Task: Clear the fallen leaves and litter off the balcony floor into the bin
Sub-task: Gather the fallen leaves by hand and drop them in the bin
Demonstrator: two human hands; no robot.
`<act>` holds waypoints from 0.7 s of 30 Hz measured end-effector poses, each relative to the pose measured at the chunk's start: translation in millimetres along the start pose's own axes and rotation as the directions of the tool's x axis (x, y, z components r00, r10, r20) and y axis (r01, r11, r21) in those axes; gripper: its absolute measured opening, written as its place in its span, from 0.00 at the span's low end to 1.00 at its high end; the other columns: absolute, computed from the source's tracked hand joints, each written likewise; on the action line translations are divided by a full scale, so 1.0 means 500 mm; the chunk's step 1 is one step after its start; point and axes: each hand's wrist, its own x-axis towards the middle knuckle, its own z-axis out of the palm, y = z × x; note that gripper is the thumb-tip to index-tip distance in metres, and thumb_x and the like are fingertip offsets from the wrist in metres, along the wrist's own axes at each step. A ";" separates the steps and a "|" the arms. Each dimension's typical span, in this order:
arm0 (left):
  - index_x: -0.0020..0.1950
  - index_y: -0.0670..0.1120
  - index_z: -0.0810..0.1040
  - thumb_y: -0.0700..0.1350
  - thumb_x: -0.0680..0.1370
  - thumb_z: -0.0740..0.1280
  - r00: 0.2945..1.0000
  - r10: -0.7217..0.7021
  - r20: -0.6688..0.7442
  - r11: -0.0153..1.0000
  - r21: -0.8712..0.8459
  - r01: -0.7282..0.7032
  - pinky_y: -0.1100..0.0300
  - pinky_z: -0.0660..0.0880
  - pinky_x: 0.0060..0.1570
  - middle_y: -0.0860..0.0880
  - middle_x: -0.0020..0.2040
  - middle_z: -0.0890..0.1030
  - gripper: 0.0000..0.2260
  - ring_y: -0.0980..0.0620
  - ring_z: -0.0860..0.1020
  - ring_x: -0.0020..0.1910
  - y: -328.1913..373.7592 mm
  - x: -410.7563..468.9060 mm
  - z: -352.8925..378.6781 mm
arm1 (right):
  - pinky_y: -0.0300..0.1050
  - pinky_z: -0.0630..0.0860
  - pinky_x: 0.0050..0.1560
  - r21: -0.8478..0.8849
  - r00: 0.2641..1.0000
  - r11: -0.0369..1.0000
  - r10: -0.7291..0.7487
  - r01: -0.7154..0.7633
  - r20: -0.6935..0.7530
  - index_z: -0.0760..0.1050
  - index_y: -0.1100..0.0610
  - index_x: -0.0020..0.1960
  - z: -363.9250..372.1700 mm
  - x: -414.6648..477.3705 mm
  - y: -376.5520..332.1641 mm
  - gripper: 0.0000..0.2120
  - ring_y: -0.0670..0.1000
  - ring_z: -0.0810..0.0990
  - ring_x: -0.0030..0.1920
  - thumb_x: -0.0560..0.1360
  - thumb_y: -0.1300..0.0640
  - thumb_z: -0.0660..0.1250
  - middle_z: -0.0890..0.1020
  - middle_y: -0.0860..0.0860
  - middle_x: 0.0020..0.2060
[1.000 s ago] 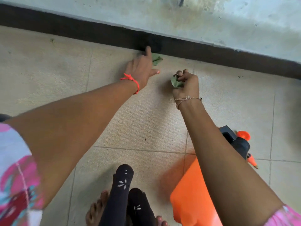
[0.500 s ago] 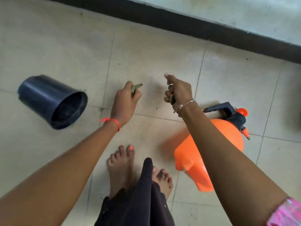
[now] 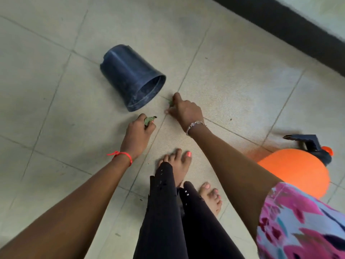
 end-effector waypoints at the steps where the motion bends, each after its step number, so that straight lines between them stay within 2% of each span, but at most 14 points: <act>1: 0.41 0.41 0.66 0.40 0.78 0.61 1.000 -0.002 0.003 1.000 -0.021 0.003 0.51 0.66 0.36 0.41 0.31 0.72 0.07 0.41 0.71 0.34 0.000 0.001 -0.003 | 0.48 0.68 0.40 -0.065 0.999 0.997 -0.047 0.045 -0.021 0.62 0.58 0.64 0.008 -0.007 0.003 0.19 0.60 0.78 0.47 0.80 0.47 0.56 0.80 0.59 0.48; 4: 0.41 0.41 0.67 0.41 0.79 0.61 0.999 -0.016 0.031 0.997 -0.080 0.019 0.55 0.64 0.34 0.49 0.28 0.68 0.07 0.49 0.67 0.28 -0.002 -0.005 -0.007 | 0.49 0.67 0.39 -0.244 0.983 0.953 -0.181 0.179 0.014 0.58 0.58 0.69 0.022 -0.028 -0.003 0.16 0.60 0.79 0.47 0.83 0.54 0.49 0.80 0.59 0.49; 6: 0.41 0.41 0.67 0.41 0.79 0.61 0.998 -0.032 0.057 0.994 -0.107 0.038 0.58 0.63 0.33 0.50 0.27 0.68 0.08 0.54 0.66 0.26 -0.004 -0.012 -0.011 | 0.48 0.67 0.39 -0.295 0.978 0.934 -0.206 0.204 0.025 0.56 0.61 0.70 0.032 -0.031 -0.016 0.18 0.59 0.79 0.47 0.81 0.61 0.49 0.80 0.59 0.49; 8: 0.40 0.41 0.67 0.41 0.79 0.61 0.996 -0.038 0.074 0.990 -0.131 0.048 0.59 0.63 0.31 0.50 0.28 0.68 0.09 0.55 0.66 0.26 -0.001 -0.022 -0.019 | 0.48 0.68 0.41 -0.277 0.985 0.945 -0.171 0.173 0.032 0.57 0.63 0.69 0.034 -0.030 -0.032 0.18 0.59 0.79 0.48 0.80 0.65 0.50 0.79 0.60 0.51; 11: 0.39 0.40 0.66 0.40 0.79 0.61 0.996 -0.046 0.076 0.987 -0.152 0.057 0.67 0.61 0.23 0.50 0.27 0.67 0.09 0.55 0.64 0.24 0.021 -0.052 -0.050 | 0.48 0.68 0.43 -0.048 0.995 0.999 0.014 -0.010 0.098 0.63 0.65 0.64 0.016 -0.046 -0.050 0.14 0.61 0.77 0.52 0.80 0.63 0.51 0.76 0.63 0.54; 13: 0.39 0.40 0.66 0.40 0.79 0.61 0.994 -0.051 0.093 0.986 -0.153 0.065 0.65 0.61 0.24 0.50 0.27 0.66 0.09 0.54 0.63 0.24 0.053 -0.079 -0.080 | 0.48 0.67 0.44 0.186 0.981 0.969 0.135 -0.160 0.139 0.68 0.67 0.58 -0.020 -0.079 -0.064 0.13 0.62 0.76 0.52 0.80 0.59 0.53 0.76 0.64 0.54; 15: 0.39 0.40 0.65 0.40 0.79 0.61 0.992 -0.052 0.114 0.987 -0.145 0.068 0.62 0.60 0.26 0.49 0.27 0.66 0.09 0.53 0.63 0.25 0.092 -0.101 -0.110 | 0.47 0.68 0.44 0.355 0.970 0.906 0.185 -0.230 0.157 0.72 0.69 0.54 -0.060 -0.119 -0.082 0.14 0.62 0.76 0.51 0.80 0.58 0.56 0.77 0.65 0.52; 17: 0.40 0.40 0.66 0.40 0.79 0.61 0.993 -0.039 0.112 0.986 -0.157 0.056 0.62 0.58 0.26 0.49 0.27 0.66 0.09 0.52 0.63 0.26 0.143 -0.121 -0.146 | 0.48 0.70 0.42 0.466 0.964 0.844 0.221 -0.265 0.148 0.74 0.69 0.45 -0.116 -0.163 -0.101 0.13 0.60 0.77 0.43 0.78 0.60 0.58 0.80 0.67 0.45; 18: 0.40 0.40 0.67 0.40 0.79 0.61 0.994 -0.028 0.105 0.985 -0.166 0.045 0.60 0.58 0.27 0.49 0.28 0.66 0.08 0.52 0.64 0.27 0.173 -0.131 -0.164 | 0.47 0.71 0.38 0.529 0.959 0.800 0.250 -0.283 0.135 0.73 0.68 0.39 -0.144 -0.184 -0.110 0.13 0.57 0.76 0.37 0.77 0.60 0.59 0.80 0.67 0.39; 20: 0.41 0.39 0.68 0.41 0.79 0.60 0.996 0.007 0.092 0.986 -0.168 0.008 0.59 0.58 0.27 0.49 0.29 0.67 0.08 0.51 0.64 0.29 0.239 -0.155 -0.199 | 0.41 0.66 0.27 0.673 0.937 0.666 0.327 -0.321 0.123 0.68 0.63 0.29 -0.200 -0.226 -0.117 0.17 0.53 0.70 0.27 0.76 0.60 0.60 0.76 0.60 0.26; 21: 0.41 0.40 0.68 0.41 0.79 0.60 0.995 0.032 0.093 0.985 -0.169 -0.016 0.61 0.59 0.26 0.49 0.29 0.67 0.08 0.52 0.64 0.29 0.272 -0.171 -0.215 | 0.38 0.63 0.25 0.740 0.923 0.583 0.361 -0.337 0.135 0.66 0.60 0.27 -0.227 -0.253 -0.120 0.19 0.51 0.67 0.23 0.76 0.60 0.60 0.72 0.56 0.23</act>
